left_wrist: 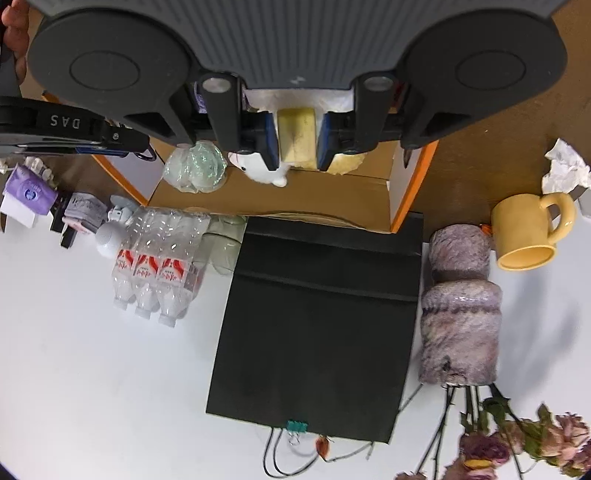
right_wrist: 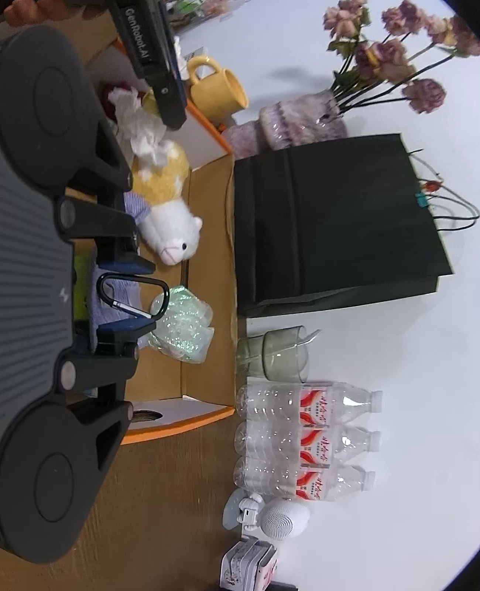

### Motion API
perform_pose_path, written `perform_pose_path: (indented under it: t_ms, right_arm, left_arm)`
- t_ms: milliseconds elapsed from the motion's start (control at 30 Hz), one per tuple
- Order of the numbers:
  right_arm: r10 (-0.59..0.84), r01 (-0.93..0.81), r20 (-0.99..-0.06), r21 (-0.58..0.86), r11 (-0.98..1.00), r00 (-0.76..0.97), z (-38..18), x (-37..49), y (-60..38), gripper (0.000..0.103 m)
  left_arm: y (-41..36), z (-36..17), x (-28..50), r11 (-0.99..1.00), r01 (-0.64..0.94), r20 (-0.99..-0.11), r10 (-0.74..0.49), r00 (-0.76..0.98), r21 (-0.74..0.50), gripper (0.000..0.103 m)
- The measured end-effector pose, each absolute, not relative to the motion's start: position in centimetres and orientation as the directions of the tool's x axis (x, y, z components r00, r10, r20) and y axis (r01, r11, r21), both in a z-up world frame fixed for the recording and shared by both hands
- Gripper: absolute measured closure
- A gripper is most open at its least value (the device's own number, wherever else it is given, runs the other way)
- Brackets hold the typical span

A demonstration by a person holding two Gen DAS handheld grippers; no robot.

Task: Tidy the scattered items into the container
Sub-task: 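Carry the cube and carabiner into the box and open both tools, then grasp the white round cap with the right tool while the left grasps the black ring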

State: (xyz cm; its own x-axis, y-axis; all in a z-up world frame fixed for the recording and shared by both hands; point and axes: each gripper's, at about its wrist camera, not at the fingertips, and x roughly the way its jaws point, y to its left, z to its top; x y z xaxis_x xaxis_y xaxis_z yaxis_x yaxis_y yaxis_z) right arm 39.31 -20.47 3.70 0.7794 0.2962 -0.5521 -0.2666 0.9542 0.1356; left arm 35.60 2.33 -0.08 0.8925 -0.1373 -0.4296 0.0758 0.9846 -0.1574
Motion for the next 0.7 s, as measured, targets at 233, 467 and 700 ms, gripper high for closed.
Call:
perform_pose_path:
  t_ms: [233, 467, 700]
  right_arm:
    - [0.262, -0.245, -0.582, 0.11, 0.963, 0.77, 3.4, 40.3, -20.7, 0.001]
    - [0.248, -0.239, -0.587, 0.096, 0.966, 0.77, 3.4, 40.3, -20.6, 0.001]
    - [0.238, -0.229, -0.546, 0.086, 0.97, 0.804, 4.6, 38.3, -20.6, 0.001]
  left_arm:
    - [1.6, -0.2, 36.2, 0.995, 0.051, -0.442, -0.082, 0.893, -0.082, 0.0]
    - [1.8, -0.4, 36.3, 0.997, 0.027, -0.465, -0.061, 0.883, -0.078, 0.0]
    - [2.2, 0.3, 34.9, 0.994, 0.019, -0.459, -0.065, 0.886, -0.103, 0.0]
